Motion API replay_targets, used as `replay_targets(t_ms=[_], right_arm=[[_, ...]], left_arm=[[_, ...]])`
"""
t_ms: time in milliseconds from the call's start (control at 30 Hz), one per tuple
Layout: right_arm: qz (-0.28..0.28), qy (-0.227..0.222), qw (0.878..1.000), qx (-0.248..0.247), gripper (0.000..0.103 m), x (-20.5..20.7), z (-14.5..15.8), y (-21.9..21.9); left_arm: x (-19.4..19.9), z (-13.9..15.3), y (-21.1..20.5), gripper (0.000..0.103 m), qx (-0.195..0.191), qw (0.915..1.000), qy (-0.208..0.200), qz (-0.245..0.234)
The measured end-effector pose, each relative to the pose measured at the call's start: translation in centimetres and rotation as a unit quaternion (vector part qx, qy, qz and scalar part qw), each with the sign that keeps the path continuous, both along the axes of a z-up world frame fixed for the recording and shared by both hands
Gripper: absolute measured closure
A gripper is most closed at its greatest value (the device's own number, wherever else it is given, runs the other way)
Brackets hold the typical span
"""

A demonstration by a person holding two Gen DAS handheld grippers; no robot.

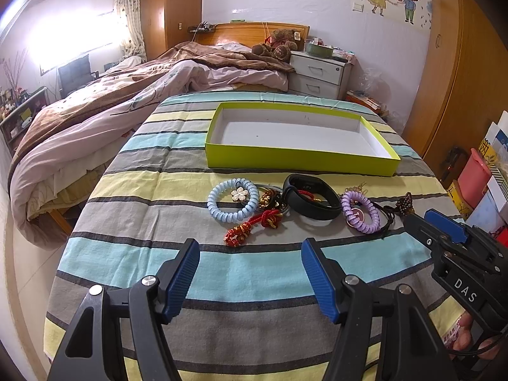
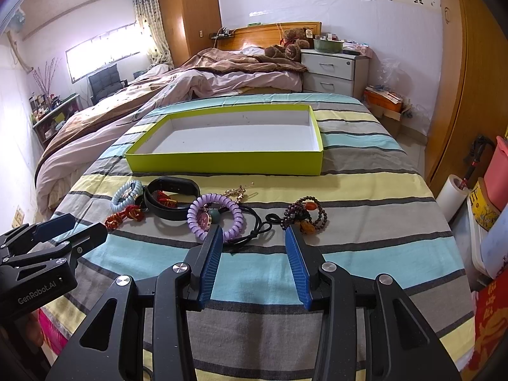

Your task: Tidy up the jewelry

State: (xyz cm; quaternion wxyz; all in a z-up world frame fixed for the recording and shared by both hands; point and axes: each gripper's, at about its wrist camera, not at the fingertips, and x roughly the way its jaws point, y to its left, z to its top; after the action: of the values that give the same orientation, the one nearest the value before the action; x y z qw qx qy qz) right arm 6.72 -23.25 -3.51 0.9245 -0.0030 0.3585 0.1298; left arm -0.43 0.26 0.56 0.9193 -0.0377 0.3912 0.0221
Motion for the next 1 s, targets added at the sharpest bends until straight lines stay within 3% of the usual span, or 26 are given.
replay_targets(t_ms=[1000], right_arm=[[-0.002, 0.001, 1.000, 0.001, 0.061, 0.13, 0.22, -0.06]], left_arm=[[0.24, 0.13, 0.35, 0.037, -0.004, 1.0000, 0.004, 0.000]])
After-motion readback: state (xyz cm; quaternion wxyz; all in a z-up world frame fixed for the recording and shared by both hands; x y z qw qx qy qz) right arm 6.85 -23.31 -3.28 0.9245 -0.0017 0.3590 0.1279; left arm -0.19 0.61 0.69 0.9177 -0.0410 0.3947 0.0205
